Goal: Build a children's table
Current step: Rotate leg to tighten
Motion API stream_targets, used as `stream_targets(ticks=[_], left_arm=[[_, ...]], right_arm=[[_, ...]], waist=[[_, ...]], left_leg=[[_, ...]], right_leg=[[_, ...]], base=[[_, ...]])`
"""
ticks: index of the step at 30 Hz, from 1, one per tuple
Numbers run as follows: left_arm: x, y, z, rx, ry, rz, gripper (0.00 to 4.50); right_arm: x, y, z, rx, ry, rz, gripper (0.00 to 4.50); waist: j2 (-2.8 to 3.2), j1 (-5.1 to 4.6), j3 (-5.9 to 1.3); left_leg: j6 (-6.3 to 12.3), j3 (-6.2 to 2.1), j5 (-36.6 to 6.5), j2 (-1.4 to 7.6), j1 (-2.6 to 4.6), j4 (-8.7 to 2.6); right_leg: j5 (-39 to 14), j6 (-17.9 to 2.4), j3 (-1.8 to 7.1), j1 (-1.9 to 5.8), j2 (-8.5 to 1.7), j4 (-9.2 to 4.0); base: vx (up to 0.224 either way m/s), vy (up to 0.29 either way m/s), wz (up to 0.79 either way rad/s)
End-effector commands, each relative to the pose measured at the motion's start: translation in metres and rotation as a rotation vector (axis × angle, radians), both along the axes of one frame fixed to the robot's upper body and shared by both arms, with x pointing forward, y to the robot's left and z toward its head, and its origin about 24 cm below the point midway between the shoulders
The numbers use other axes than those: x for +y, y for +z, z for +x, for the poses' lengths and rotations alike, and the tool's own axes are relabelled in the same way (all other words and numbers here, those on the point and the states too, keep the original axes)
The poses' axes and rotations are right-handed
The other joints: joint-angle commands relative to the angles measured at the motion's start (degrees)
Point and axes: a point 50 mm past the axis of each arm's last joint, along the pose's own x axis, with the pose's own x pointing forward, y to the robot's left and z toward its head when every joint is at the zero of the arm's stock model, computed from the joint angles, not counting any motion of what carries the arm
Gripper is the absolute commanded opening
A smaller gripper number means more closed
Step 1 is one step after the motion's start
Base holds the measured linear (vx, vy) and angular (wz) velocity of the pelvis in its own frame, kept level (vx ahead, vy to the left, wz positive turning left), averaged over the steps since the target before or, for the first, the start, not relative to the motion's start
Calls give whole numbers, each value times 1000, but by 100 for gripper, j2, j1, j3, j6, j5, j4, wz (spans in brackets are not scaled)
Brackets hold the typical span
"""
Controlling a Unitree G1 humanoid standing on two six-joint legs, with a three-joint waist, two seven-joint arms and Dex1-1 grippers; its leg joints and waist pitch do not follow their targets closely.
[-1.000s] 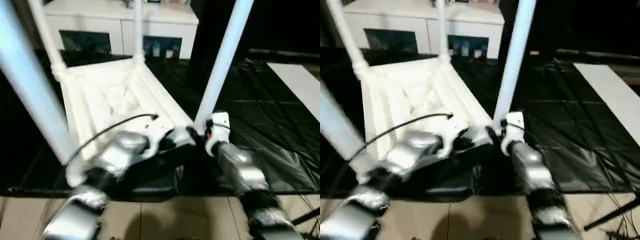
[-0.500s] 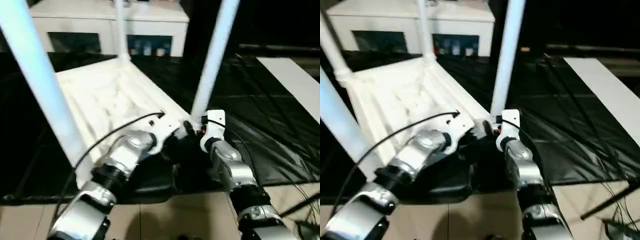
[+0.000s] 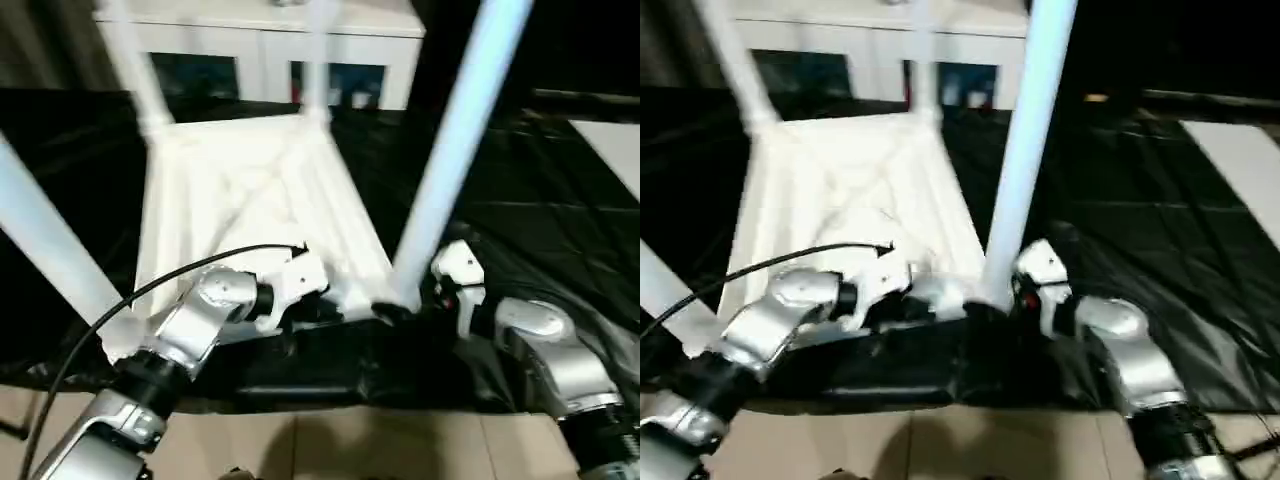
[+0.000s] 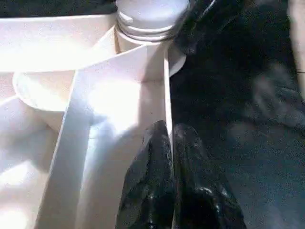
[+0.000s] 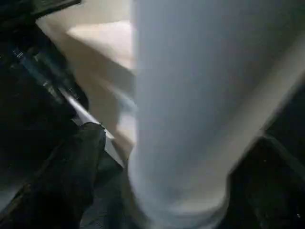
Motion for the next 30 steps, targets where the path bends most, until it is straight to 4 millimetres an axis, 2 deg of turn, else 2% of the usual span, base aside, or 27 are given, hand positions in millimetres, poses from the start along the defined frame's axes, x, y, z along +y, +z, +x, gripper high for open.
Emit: stream_targets(ticks=[1, 5, 6, 7, 9, 10, 11, 15, 16, 17, 19, 25, 28, 29, 30], left_arm=[[-10, -2, -12, 53, -127, 4, 0], [-4, 0, -10, 53, -139, 29, 0], [-2, 0, -10, 53, -142, 33, 0], [-1, 0, -10, 54, -143, 35, 0], [2, 0, -10, 55, -144, 42, 0], [2, 0, -10, 55, -144, 42, 0], [3, 0, -9, 54, -139, 45, 0], [4, 0, -10, 62, -140, 45, 0], [4, 0, -10, 64, -141, 45, 0], [5, 0, -11, 68, -143, 46, 0], [5, -1, -11, 69, -144, 48, 0], [7, -3, -12, 89, -153, 62, 0], [7, -7, -7, 75, -79, 71, 0], [4, -11, 0, 52, 17, 77, 0], [3, -12, 2, 48, 41, 76, 0]], right_arm=[[2, 4, -5, 14, 71, 10, 426], [0, 3, -6, 33, 113, -11, 426], [-1, 3, -7, 43, 125, -14, 426], [-1, 3, -8, 48, 131, -13, 410], [-4, 2, -8, 53, 149, -38, 410], [-4, 2, -8, 53, 149, -38, 410], [-4, 1, -8, 55, 151, -40, 397], [-5, 2, -9, 56, 154, -37, 363], [-5, 2, -8, 56, 154, -34, 363], [-5, 2, -9, 56, 155, -28, 337], [-5, 2, -9, 56, 156, -27, 327], [-5, 0, -11, 72, 158, -11, 279], [-5, -10, -2, 73, 14, 1, 270], [-4, -17, 6, 51, -111, -14, 268], [-3, -19, 8, 47, -143, -16, 268]], waist=[[-84, -1, -391], [-82, 27, -396], [-104, 26, -393], [-98, 32, -387], [-100, 42, -373], [-100, 42, -373], [-97, 43, -366], [-103, 43, -382], [-107, 41, -387], [-102, 41, -393], [-109, 41, -401], [-104, 41, -405], [-106, 36, -405], [-73, 11, -367], [-86, -20, -345]], left_leg=[[526, -63, -788, 241, 22, -363], [571, -49, -688, 234, 37, -335], [564, -48, -723, 233, 34, -337], [536, -53, -840, 233, 34, -344], [424, -55, -1023, 240, 55, -357], [424, -55, -1023, 240, 55, -357], [354, -56, -1109, 241, 63, -365], [318, -67, -1040, 236, 40, -361], [325, -68, -1002, 234, 35, -358], [345, -69, -937, 232, 28, -352], [376, -69, -878, 230, 26, -345], [416, -65, -851, 228, 27, -334], [388, -64, -885, 227, 30, -333], [241, -68, -1128, 227, 34, -373], [148, -65, -1341, 221, 36, -391]], right_leg=[[-991, -1360, 317, 272, -261, -283], [-679, -1478, 314, 275, -246, -225], [-733, -1464, 314, 278, -248, -234], [-911, -1427, 316, 285, -264, -251], [-1261, -1322, 321, 269, -272, -297], [-1261, -1322, 321, 269, -272, -297], [-1398, -1272, 326, 262, -272, -313], [-1356, -1215, 325, 283, -273, -298], [-1302, -1218, 323, 286, -269, -292], [-1179, -1245, 320, 293, -266, -275], [-1075, -1279, 316, 299, -262, -261], [-992, -1350, 315, 305, -260, -251], [-1059, -1338, 317, 297, -263, -257], [-1422, -1271, 307, 260, -261, -324], [-1717, -1195, 302, 247, -248, -361]], base=[[55, 3, 1], [0, 0, 0], [0, 0, 0], [0, 0, 0], [0, 0, 0], [0, 0, 0], [0, 0, 0], [0, 0, 0], [0, 0, 0], [0, 0, 0], [0, 0, 0], [0, 0, 0], [0, 0, 0], [0, 0, 0], [0, 0, 0]])
